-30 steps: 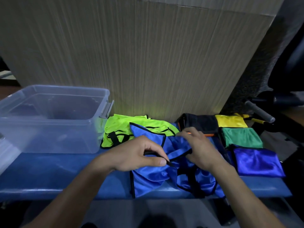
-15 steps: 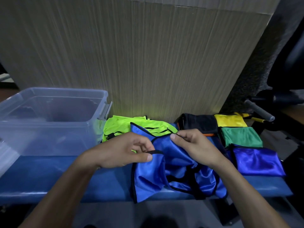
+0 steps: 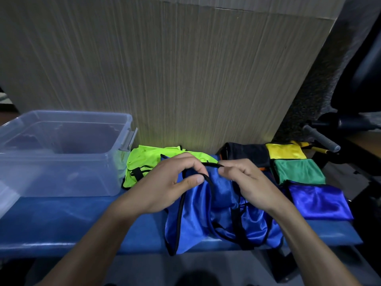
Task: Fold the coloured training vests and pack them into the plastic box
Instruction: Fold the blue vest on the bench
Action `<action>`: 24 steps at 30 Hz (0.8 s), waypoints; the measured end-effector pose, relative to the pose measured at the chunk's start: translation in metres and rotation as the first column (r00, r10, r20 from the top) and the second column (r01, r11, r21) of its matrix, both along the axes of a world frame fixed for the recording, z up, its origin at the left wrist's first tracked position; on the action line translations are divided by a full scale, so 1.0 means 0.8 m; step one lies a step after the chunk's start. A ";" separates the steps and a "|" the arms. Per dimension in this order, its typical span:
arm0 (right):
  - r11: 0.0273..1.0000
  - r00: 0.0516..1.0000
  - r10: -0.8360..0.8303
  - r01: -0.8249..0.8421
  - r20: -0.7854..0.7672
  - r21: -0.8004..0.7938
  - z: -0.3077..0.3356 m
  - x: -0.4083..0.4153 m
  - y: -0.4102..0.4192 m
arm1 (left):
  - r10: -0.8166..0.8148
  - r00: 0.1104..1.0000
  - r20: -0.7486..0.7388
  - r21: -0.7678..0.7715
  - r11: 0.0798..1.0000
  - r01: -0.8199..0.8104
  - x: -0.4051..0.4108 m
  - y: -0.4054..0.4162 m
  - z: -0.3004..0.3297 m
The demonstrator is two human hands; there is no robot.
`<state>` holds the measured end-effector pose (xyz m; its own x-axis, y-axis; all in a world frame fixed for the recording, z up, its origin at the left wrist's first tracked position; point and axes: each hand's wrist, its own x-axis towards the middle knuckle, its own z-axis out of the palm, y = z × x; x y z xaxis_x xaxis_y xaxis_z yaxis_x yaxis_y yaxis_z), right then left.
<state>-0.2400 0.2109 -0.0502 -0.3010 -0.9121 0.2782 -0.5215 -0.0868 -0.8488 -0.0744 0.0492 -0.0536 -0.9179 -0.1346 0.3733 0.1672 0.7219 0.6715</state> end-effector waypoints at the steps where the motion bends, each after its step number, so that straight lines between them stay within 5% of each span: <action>1: 0.999 0.999 -0.020 0.019 -0.042 -0.027 -0.002 -0.001 0.001 | 0.014 1.000 -0.002 0.019 1.000 -0.014 -0.001 -0.001 -0.001; 8: 0.994 0.981 -0.005 -0.016 -0.194 -0.106 -0.004 0.005 0.008 | 0.056 0.997 -0.062 -0.006 0.998 -0.056 -0.009 -0.001 -0.004; 16: 0.989 0.996 -0.017 0.004 -0.087 -0.145 -0.014 0.004 0.000 | 0.069 0.992 -0.104 0.011 0.998 -0.068 -0.014 0.005 0.000; 24: 0.933 0.987 -0.129 0.154 0.096 -0.326 0.000 -0.011 0.002 | 0.069 0.998 0.008 0.012 0.998 -0.070 -0.008 0.014 -0.011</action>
<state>-0.2487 0.2126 -0.0502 -0.4508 -0.7181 0.5302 -0.4877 -0.2993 -0.8201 -0.0806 0.0602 -0.0620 -0.9089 -0.2027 0.3645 0.1119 0.7234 0.6813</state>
